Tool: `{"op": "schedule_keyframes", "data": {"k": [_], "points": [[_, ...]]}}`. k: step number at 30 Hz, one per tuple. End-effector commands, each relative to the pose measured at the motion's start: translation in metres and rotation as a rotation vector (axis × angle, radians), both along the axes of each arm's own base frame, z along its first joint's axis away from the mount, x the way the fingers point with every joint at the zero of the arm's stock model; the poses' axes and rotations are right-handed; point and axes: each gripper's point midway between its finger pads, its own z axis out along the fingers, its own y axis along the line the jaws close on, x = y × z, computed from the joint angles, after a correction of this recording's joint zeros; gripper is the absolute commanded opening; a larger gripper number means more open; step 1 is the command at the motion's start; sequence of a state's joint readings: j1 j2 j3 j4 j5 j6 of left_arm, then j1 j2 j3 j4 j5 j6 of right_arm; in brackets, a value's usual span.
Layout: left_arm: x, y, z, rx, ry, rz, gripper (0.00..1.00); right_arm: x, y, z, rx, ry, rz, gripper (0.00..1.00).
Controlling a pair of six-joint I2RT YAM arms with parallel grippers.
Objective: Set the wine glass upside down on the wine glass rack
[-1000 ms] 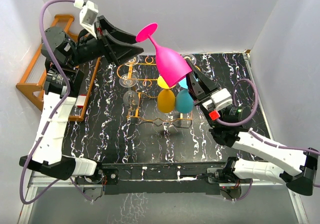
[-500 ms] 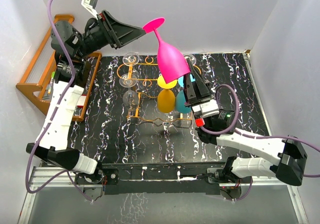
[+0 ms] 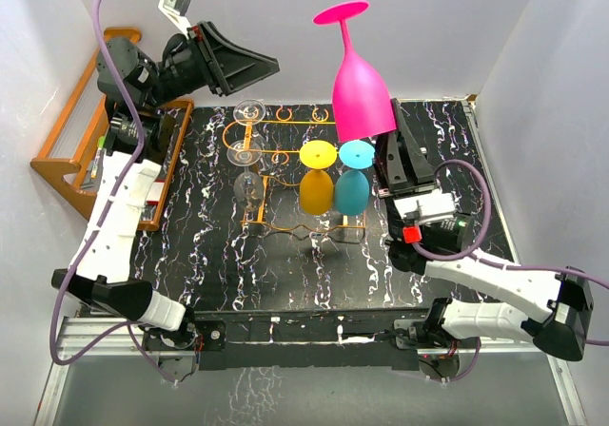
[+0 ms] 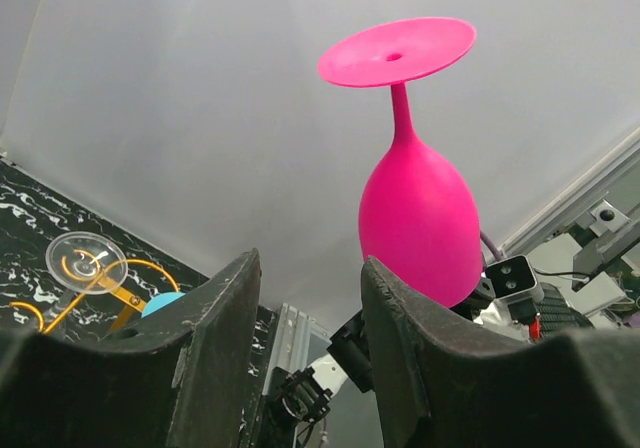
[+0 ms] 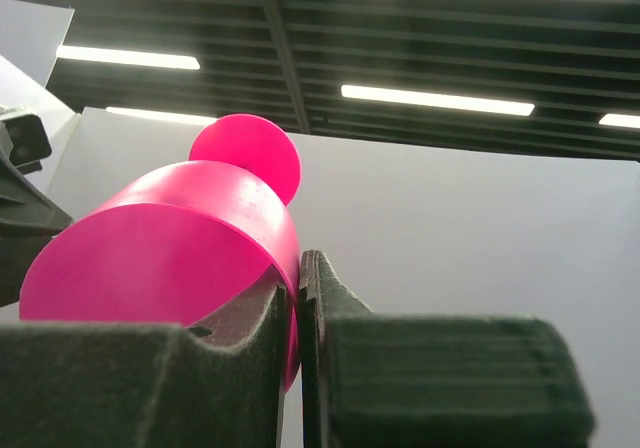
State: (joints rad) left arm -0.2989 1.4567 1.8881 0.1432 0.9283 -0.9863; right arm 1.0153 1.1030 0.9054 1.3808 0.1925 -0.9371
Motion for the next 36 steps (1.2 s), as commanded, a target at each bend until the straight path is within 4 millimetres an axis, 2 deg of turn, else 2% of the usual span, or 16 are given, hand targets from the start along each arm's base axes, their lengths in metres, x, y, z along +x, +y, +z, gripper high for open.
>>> {"op": "schedule_keyframes", "data": {"k": [1, 5, 8, 12, 18, 32, 36], "points": [[-0.005, 0.002, 0.016, -0.065, -0.011, -0.030, 0.44, -0.006, -0.009, 0.013, 0.042, -0.017, 0.016, 0.08], [0.000, 0.002, 0.024, -0.106, 0.035, -0.021, 0.44, 0.002, 0.005, 0.011, 0.021, -0.024, 0.001, 0.08], [0.003, 0.003, 0.028, -0.129, 0.035, -0.011, 0.43, 0.008, 0.008, 0.013, 0.042, -0.025, -0.036, 0.08], [0.008, 0.002, 0.032, -0.154, 0.055, -0.014, 0.43, 0.017, 0.024, 0.014, 0.023, -0.030, -0.045, 0.08], [0.011, 0.001, 0.039, -0.176, 0.033, -0.020, 0.42, 0.026, 0.041, 0.009, 0.008, -0.020, -0.036, 0.08], [0.027, -0.003, 0.028, -0.178, 0.044, -0.015, 0.39, 0.031, 0.065, -0.001, -0.043, -0.019, -0.020, 0.08], [0.027, -0.006, 0.023, -0.171, 0.052, -0.025, 0.34, 0.034, 0.069, -0.001, -0.050, -0.020, -0.037, 0.08]]}}
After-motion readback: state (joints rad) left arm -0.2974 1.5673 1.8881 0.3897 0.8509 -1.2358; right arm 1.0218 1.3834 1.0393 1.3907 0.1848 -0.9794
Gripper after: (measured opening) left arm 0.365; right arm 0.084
